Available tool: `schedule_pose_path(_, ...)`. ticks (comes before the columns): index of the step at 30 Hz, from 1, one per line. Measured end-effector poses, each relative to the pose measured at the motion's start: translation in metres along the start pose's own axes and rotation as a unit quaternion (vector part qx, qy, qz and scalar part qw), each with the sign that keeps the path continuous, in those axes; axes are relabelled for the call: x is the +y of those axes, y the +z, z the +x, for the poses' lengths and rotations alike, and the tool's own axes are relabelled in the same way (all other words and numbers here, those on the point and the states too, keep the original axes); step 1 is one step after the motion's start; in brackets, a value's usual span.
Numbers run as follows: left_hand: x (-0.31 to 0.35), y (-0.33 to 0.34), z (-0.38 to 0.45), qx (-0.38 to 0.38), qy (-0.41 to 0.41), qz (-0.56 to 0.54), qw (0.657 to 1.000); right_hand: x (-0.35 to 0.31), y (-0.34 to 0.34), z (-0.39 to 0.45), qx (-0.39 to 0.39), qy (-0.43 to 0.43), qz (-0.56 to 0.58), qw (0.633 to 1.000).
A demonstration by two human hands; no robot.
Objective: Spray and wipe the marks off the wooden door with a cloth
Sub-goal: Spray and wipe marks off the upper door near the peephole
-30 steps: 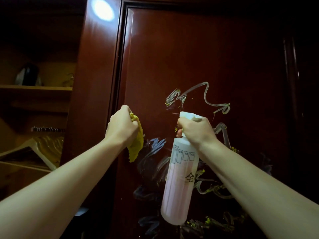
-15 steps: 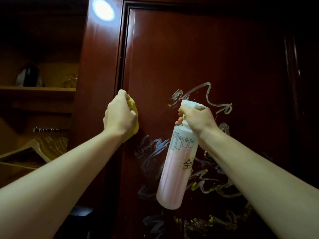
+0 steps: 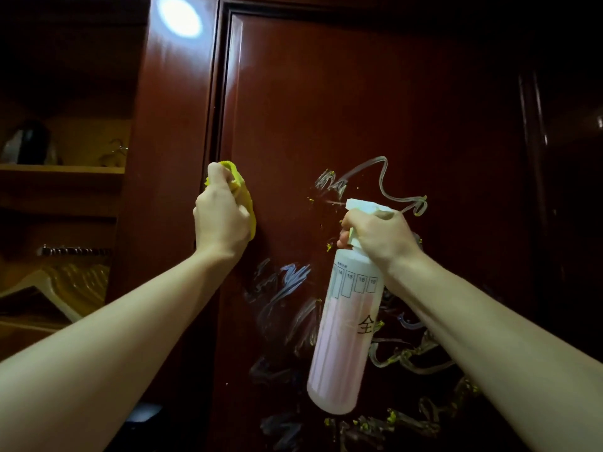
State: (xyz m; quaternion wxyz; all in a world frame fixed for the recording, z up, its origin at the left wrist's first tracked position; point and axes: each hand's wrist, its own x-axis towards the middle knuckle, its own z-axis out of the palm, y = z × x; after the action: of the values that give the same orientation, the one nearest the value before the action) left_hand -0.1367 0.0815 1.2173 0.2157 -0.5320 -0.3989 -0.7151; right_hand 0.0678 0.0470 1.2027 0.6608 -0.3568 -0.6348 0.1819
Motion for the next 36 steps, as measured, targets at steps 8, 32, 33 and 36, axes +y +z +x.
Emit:
schedule_pose_path(8,0.031,0.07,0.026,-0.017,0.118,0.017,0.993,-0.001,-0.022,0.005,-0.05,0.015,0.071,0.996)
schedule_pose_path(32,-0.008,0.054,-0.003,-0.204,0.388,0.126,0.89,0.004,-0.037,0.028,-0.03,-0.011,0.075,0.997)
schedule_pose_path(33,-0.017,0.047,-0.005,-0.214,0.415,0.14,0.873,0.005,-0.037,0.028,-0.033,0.001,0.102,0.994)
schedule_pose_path(36,-0.032,0.036,0.008,-0.212,0.445,0.182,0.851,0.004,-0.036,0.028,-0.029,-0.008,0.094,0.995)
